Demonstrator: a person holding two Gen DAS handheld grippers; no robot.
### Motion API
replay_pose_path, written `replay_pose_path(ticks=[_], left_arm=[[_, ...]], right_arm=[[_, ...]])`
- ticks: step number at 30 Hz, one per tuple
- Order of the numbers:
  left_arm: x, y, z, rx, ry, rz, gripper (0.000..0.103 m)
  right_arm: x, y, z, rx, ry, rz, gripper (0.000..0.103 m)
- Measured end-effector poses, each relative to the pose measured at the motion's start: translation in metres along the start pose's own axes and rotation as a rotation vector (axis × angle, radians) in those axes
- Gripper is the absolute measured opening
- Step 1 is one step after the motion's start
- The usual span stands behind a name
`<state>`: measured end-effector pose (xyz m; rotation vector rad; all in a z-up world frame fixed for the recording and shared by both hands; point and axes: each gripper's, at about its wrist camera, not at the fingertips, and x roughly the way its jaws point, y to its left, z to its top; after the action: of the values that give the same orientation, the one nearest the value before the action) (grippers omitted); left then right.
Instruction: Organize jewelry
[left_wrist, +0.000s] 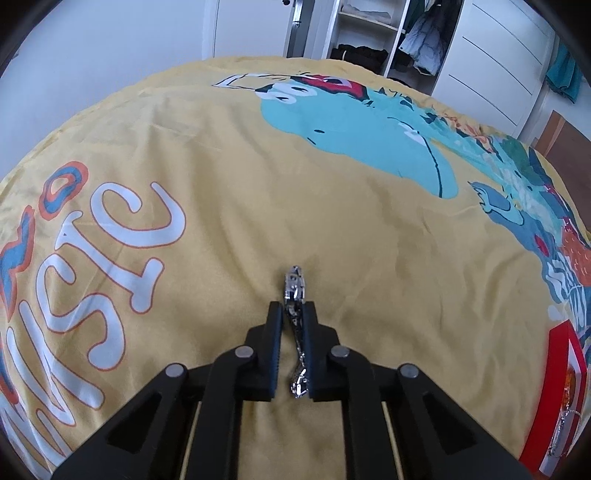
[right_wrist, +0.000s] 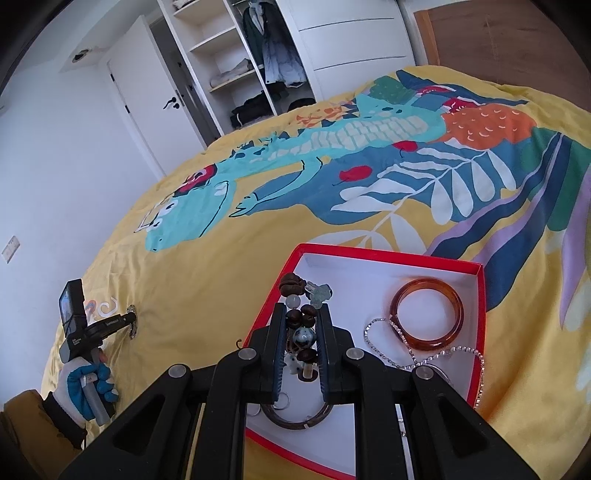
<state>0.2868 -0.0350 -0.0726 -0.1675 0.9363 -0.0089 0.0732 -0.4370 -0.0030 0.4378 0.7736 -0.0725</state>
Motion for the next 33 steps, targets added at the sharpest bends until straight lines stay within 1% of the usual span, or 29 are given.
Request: replay_pose_path(ticks=[8, 10, 13, 15, 17, 20, 24, 25, 27, 28, 30, 31, 33], left_arm=[[-0.023, -0.001, 0.005, -0.007, -0.029, -0.027, 0.009], [-0.029, -0.002, 0.006, -0.008, -0.032, -0.043, 0.007], [-0.042, -0.012, 0.005, 0.028, -0.050, -0.074, 0.000], [-0.048, -0.017, 0.003, 0.027, -0.056, -0.099, 0.000], [-0.050, -0.022, 0.002, 0.032, -0.059, -0.107, 0.000], [-0.045, -0.021, -0.002, 0.029, -0.046, -0.100, 0.000], [-0.040, -0.008, -0.010, 0.010, -0.021, -0.102, 0.001], [-0.038, -0.005, -0.012, 0.012, -0.006, -0.116, 0.003], [-0.038, -0.004, -0.018, 0.036, 0.006, -0.128, 0.003], [-0.039, -0.005, -0.020, 0.061, 0.005, -0.131, 0.006], [-0.037, -0.010, -0.020, 0.097, 0.010, -0.149, 0.024], [-0.035, -0.012, -0.020, 0.106, 0.008, -0.153, 0.039], [-0.031, -0.016, -0.018, 0.118, 0.008, -0.161, 0.040]], right_arm=[[-0.013, -0.006, 0.000, 0.014, -0.015, -0.014, 0.015], [-0.015, -0.008, -0.001, 0.017, -0.016, -0.015, 0.015], [-0.017, -0.011, -0.002, 0.017, -0.013, -0.022, 0.015], [-0.018, -0.014, -0.004, 0.025, -0.010, -0.028, 0.015], [-0.019, -0.018, -0.006, 0.034, -0.006, -0.032, 0.015], [-0.019, -0.021, -0.008, 0.038, -0.001, -0.035, 0.015], [-0.018, -0.024, -0.010, 0.040, 0.004, -0.036, 0.015], [-0.016, -0.024, -0.010, 0.040, 0.006, -0.034, 0.015], [-0.012, -0.024, -0.010, 0.040, 0.011, -0.032, 0.015], [-0.010, -0.023, -0.010, 0.040, 0.015, -0.031, 0.015], [-0.006, -0.023, -0.012, 0.039, 0.022, -0.028, 0.015], [-0.003, -0.022, -0.012, 0.038, 0.026, -0.027, 0.015], [0.000, -0.022, -0.014, 0.036, 0.031, -0.024, 0.015]])
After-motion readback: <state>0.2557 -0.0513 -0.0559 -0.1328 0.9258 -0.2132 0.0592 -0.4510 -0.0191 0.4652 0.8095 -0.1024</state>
